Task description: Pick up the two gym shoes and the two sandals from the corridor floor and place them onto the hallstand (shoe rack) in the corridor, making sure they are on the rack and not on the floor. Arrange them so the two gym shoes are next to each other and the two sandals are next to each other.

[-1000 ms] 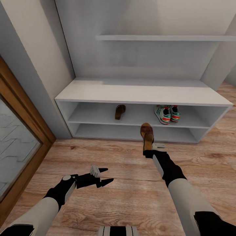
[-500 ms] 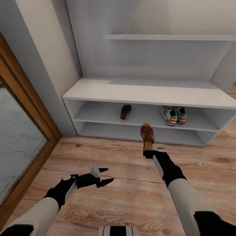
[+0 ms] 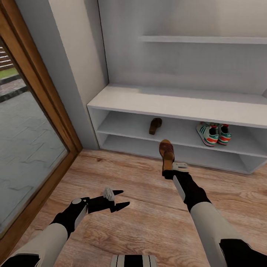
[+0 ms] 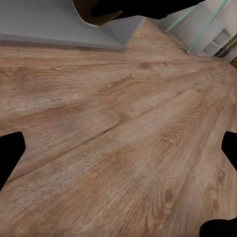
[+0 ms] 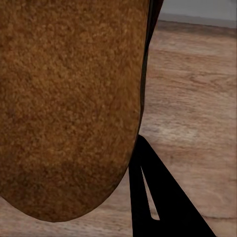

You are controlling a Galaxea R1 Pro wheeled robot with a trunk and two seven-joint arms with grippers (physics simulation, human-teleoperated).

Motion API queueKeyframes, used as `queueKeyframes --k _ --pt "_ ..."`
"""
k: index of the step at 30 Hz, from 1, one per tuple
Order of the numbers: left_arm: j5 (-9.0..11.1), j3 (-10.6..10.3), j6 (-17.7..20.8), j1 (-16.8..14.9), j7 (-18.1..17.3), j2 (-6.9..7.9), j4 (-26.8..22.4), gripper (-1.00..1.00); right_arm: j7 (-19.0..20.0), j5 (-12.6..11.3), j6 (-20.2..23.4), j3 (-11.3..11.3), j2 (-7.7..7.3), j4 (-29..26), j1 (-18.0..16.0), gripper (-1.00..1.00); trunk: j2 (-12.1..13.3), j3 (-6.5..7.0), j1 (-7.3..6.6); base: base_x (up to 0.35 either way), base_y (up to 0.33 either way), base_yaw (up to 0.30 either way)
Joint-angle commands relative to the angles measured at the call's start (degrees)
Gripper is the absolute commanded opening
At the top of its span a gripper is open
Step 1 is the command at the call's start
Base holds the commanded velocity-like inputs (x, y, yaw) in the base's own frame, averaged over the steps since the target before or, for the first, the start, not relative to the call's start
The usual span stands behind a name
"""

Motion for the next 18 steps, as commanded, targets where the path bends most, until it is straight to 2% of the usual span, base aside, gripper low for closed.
queueKeyframes --k 1,9,14,18 --pt "0.19 -0.25 -0.49 -0.03 0.01 0.03 0.04 1.00 -0.37 -0.38 0.27 -0.12 0.05 -0.09 -0.03 -1.00 -0.02 -0.05 -0.01 0.000 0.000 0.037" --pt "0.20 -0.25 -0.49 -0.03 0.01 -0.07 0.12 1.00 -0.30 -0.78 0.39 -0.58 -0.45 -1.61 -0.01 -1.00 -0.02 -0.08 -0.01 0.000 0.000 0.011" --pt "0.19 -0.25 -0.49 -0.03 -0.01 -0.15 0.13 1.00 -0.46 -0.80 1.76 -0.67 -0.63 -10.35 -0.05 -1.00 -0.02 -0.08 -0.01 0.000 0.000 0.000" --pt "0.19 -0.25 -0.49 -0.03 0.01 -0.15 0.13 1.00 -0.50 -0.78 4.00 -0.68 -0.63 -13.87 -0.04 -1.00 -0.02 -0.08 -0.01 0.000 0.000 0.000"
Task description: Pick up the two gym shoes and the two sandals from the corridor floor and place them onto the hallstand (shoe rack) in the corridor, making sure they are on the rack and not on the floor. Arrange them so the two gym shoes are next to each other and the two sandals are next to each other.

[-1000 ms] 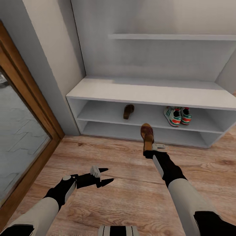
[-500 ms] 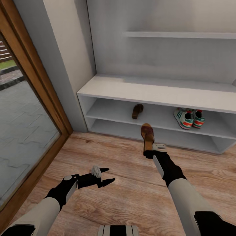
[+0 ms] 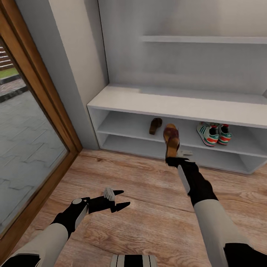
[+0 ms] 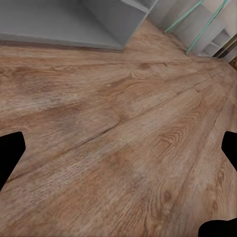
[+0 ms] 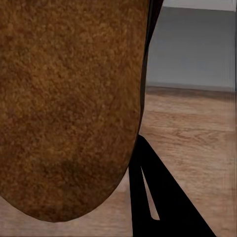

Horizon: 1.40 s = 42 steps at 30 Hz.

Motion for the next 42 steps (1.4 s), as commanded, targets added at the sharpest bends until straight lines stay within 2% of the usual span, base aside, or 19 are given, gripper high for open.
queueKeyframes --k 1,7,25,29,32,35,42 --pt "0.18 -0.25 -0.49 -0.03 0.01 0.04 0.03 1.00 -0.37 -0.49 0.46 -0.08 0.07 -0.71 0.00 -1.00 -0.01 -0.05 -0.01 0.000 0.000 0.000" --pt "0.20 -0.25 -0.49 -0.03 -0.03 0.04 0.04 1.00 -0.30 -0.51 1.10 0.07 0.34 -3.59 0.00 -1.00 -0.01 -0.05 -0.01 0.000 0.000 0.000" --pt "0.19 -0.25 -0.49 -0.03 -0.07 0.04 0.03 1.00 -0.22 -0.49 0.51 0.10 0.21 -2.90 0.04 -1.00 -0.01 -0.05 -0.01 0.000 0.000 0.000" --pt "0.19 -0.25 -0.49 -0.03 -0.08 0.04 0.03 1.00 -0.21 -0.53 -0.15 0.10 0.20 2.04 0.06 -1.00 -0.01 -0.05 -0.01 0.000 0.000 0.000" --pt "0.18 -0.25 -0.47 -0.03 -0.08 0.04 0.03 1.00 -0.19 -0.57 -3.86 0.09 0.20 7.71 0.06 -1.00 -0.01 -0.05 -0.01 0.000 0.000 0.000" --pt "0.23 -0.25 -0.48 -0.03 -0.08 0.04 0.04 1.00 -0.20 -0.63 -5.77 0.06 0.20 9.82 0.06 -1.00 -0.01 -0.05 -0.01 0.000 0.000 0.000" --pt "0.24 -0.25 -0.49 -0.03 0.00 0.04 0.06 1.00 -0.21 -0.60 -6.60 0.09 0.20 10.67 0.06 -1.00 -0.01 -0.05 -0.01 0.074 0.000 0.000"
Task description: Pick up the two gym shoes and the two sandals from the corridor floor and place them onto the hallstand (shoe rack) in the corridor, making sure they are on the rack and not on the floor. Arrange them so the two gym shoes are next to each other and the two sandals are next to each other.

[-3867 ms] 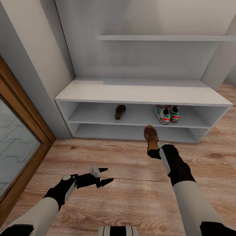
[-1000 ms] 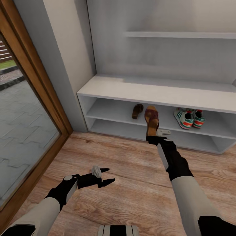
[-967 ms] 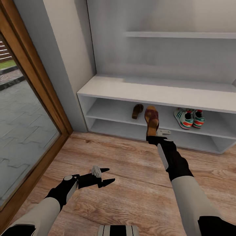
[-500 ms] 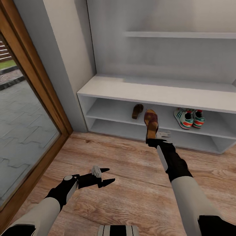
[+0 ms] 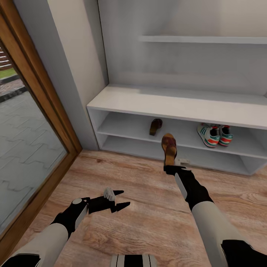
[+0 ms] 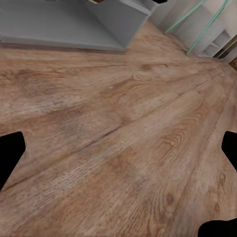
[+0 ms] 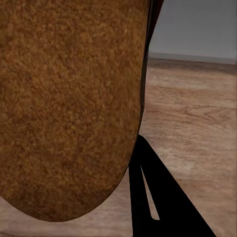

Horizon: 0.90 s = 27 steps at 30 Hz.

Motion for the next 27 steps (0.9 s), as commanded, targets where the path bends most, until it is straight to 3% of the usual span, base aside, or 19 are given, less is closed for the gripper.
queueKeyframes --k 1,8,17,27 --pt "0.20 -0.25 -0.49 -0.03 0.01 0.05 0.07 1.00 -0.34 -0.41 0.21 -0.10 0.05 -0.03 -0.01 -1.00 -0.02 -0.04 0.01 0.291 0.000 0.000" --pt "0.20 -0.25 -0.49 -0.03 0.07 0.02 0.09 1.00 -0.34 -0.40 0.17 -0.11 0.05 0.01 -0.02 -1.00 -0.02 -0.04 0.01 0.322 -0.040 0.000" --pt "0.13 -0.25 -0.49 -0.03 0.19 -0.80 1.01 1.00 -0.34 -0.40 0.17 -0.09 0.05 -0.07 -0.03 -1.00 -0.02 -0.04 0.01 0.267 -0.175 0.000" --pt "0.14 -0.25 -0.49 -0.03 0.19 -0.83 1.23 1.00 -0.43 -0.34 0.17 -0.09 0.06 -0.08 -0.01 -1.00 -0.02 -0.04 0.01 0.073 -0.034 0.000"
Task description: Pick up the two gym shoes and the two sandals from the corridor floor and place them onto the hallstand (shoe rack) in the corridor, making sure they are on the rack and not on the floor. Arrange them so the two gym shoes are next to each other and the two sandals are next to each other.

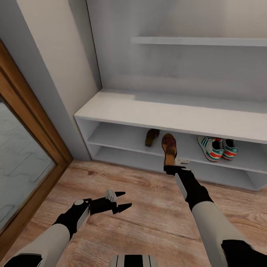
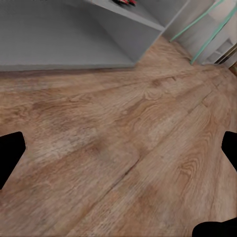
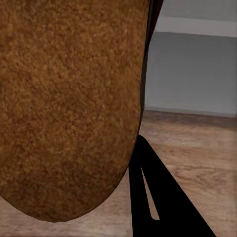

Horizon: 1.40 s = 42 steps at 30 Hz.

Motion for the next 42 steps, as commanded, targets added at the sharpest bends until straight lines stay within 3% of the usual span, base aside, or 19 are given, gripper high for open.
queueKeyframes --k 1,14,42 --pt "0.19 -0.25 -0.49 -0.03 0.02 0.03 0.04 1.00 -0.33 -0.41 0.27 -0.10 0.04 -0.09 -0.02 -1.00 -0.02 -0.04 0.01 0.255 -0.001 0.000" --pt "0.19 -0.25 -0.48 -0.03 0.10 0.03 0.04 1.00 -0.34 -0.39 0.27 -0.14 0.03 -0.13 -0.02 -1.00 -0.02 -0.04 0.01 0.320 0.000 0.000" --pt "0.19 -0.32 -0.41 -0.03 0.11 -0.32 0.04 1.00 -0.42 -0.22 0.27 -0.08 0.03 -0.18 -0.02 -1.00 -0.02 -0.04 0.01 0.090 -0.047 0.000"
